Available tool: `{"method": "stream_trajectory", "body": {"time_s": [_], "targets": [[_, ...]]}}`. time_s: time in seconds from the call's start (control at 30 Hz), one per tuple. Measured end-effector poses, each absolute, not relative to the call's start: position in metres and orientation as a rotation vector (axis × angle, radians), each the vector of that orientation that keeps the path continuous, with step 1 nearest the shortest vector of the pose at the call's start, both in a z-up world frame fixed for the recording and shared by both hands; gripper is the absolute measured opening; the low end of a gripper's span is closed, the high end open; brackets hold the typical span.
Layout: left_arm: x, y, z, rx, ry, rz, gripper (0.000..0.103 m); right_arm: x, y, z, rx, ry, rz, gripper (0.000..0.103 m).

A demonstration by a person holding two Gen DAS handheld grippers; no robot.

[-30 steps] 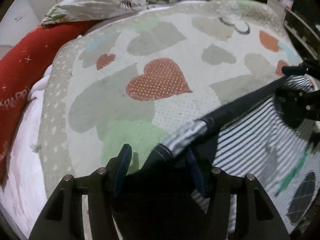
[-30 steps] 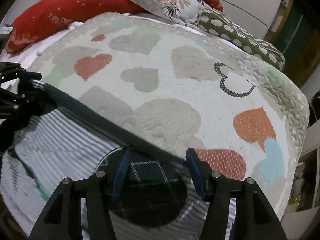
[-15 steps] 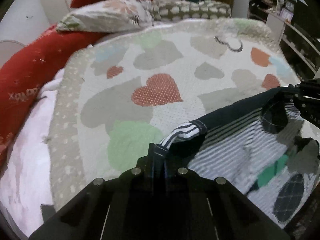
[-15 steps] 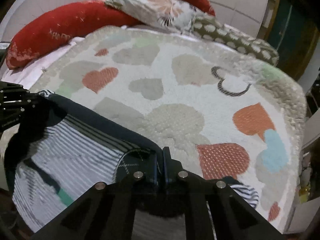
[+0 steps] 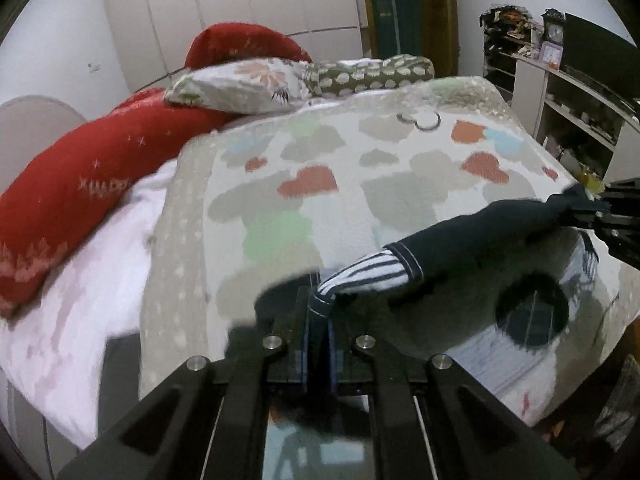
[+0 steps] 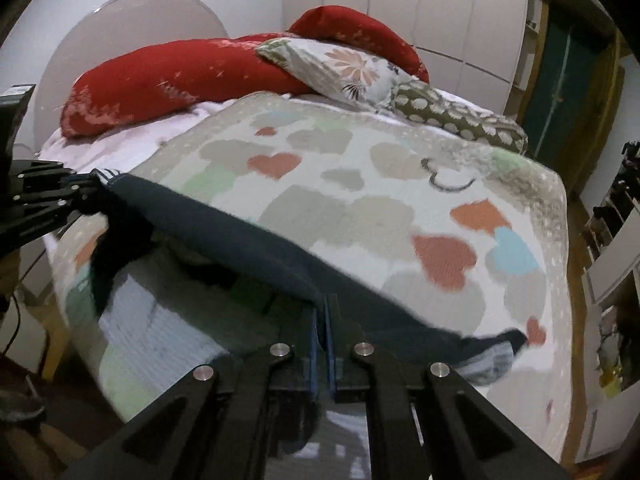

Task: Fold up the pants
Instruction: 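Lay the pants flat on the quilt with both grippers and release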

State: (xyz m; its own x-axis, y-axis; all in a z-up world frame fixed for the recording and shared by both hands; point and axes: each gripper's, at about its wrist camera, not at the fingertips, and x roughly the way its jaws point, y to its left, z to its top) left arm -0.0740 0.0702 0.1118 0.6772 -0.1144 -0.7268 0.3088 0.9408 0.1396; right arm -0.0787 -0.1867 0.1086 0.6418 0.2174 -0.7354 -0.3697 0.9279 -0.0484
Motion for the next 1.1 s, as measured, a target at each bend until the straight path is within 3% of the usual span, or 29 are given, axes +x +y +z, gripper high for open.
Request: {"method": "stream_trajectory", "body": {"time_s": [0.3, 0.43, 0.53, 0.6, 0.67, 0.77, 0.83, 0.93, 1.03, 1.07, 1.1], "targets": [[-0.122, 0.083, 0.039, 0.151, 0.935, -0.195, 0.008, -0.146, -0.183, 0.038, -0.072, 0.921, 0.332, 0.004], [-0.128, 0.073, 0.033, 0.237, 0.936, -0.181, 0.01, -0.153, -0.182, 0.026, -0.076, 0.922, 0.313, 0.006], [-0.137, 0.075, 0.041, 0.272, 0.931, -0.198, 0.019, -0.162, -0.189, 0.031, -0.058, 0.909, 0.308, 0.024], [-0.143, 0.086, 0.047, 0.234, 0.941, -0.21, 0.024, -0.172, -0.207, 0.039, -0.012, 0.896, 0.293, 0.053], [-0.152, 0.103, 0.056, 0.166, 0.944, -0.21, 0.027, -0.182, -0.236, 0.048, 0.073, 0.856, 0.234, 0.063], [-0.158, 0.123, 0.074, 0.069, 0.918, -0.202, 0.027, -0.188, -0.28, 0.054, 0.211, 0.812, 0.147, 0.067], [-0.154, 0.132, 0.088, -0.008, 0.889, -0.214, 0.028, -0.183, -0.313, 0.052, 0.331, 0.803, 0.092, 0.067], [-0.131, 0.131, 0.1, -0.104, 0.877, -0.226, 0.04, -0.166, -0.338, 0.045, 0.472, 0.789, 0.087, 0.067], [-0.103, 0.119, 0.091, -0.115, 0.894, -0.212, 0.041, -0.142, -0.348, 0.031, 0.607, 0.794, 0.108, 0.067], [-0.09, 0.115, 0.081, -0.122, 0.926, -0.187, 0.041, -0.135, -0.349, 0.025, 0.646, 0.8, 0.122, 0.062], [-0.083, 0.114, 0.073, -0.122, 0.949, -0.166, 0.041, -0.127, -0.347, 0.019, 0.679, 0.815, 0.134, 0.026]]}}
